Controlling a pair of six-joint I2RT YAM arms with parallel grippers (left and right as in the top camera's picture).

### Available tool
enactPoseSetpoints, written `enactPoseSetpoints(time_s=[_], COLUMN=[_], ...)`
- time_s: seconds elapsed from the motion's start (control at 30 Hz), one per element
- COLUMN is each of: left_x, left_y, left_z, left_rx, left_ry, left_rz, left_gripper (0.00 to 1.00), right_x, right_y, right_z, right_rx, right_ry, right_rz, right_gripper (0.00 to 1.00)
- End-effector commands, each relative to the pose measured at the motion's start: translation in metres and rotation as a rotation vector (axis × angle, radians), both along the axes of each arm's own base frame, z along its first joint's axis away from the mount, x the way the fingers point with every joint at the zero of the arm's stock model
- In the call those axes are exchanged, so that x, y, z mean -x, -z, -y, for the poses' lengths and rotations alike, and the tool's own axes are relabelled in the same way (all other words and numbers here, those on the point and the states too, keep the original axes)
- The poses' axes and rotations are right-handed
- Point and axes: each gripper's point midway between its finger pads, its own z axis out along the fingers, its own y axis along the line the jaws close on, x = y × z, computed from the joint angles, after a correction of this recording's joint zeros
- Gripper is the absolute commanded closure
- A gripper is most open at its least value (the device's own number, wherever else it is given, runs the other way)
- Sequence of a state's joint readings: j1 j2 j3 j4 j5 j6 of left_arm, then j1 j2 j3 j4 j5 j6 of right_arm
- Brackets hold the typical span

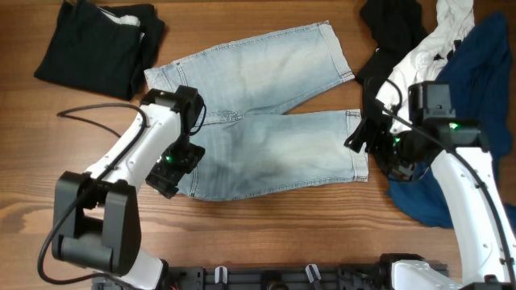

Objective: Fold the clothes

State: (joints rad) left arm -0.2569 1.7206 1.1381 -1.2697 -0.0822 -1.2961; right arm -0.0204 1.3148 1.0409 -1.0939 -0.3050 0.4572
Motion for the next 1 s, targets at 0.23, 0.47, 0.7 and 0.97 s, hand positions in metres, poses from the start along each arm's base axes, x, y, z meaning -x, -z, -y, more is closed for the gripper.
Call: enactPoseSetpoints(time_s=[0.23, 0.47, 0.7, 0.97], left_x=[0.011, 0.019, 0.012, 0.008], left_y=[0.052, 0.07, 0.082, 0.083], left_z=[-0.017, -0.029, -0.028, -0.027], left_rx=[-0.03, -0.052, -0.04, -0.03], left_ry=[-0.065, -0.086, -0.085, -0.061], left_rz=[0.093, 0.109, 0.168, 0.183], left_gripper=[0.16, 0.19, 0.68, 0.96], right_x=[0.019, 0.022, 0.022, 0.033], right_y=[0.042, 0.048, 0.065, 0.098], right_z=[-0.005, -0.011, -0.012, -0.01], right_rx=[0.013, 0.055, 0.081, 0.07], right_ry=[-0.012, 0.01, 0.131, 0.232], right_rz=[-0.073, -0.091, -0.105, -0.145], right_gripper=[0.08, 0.13, 0.15, 0.27])
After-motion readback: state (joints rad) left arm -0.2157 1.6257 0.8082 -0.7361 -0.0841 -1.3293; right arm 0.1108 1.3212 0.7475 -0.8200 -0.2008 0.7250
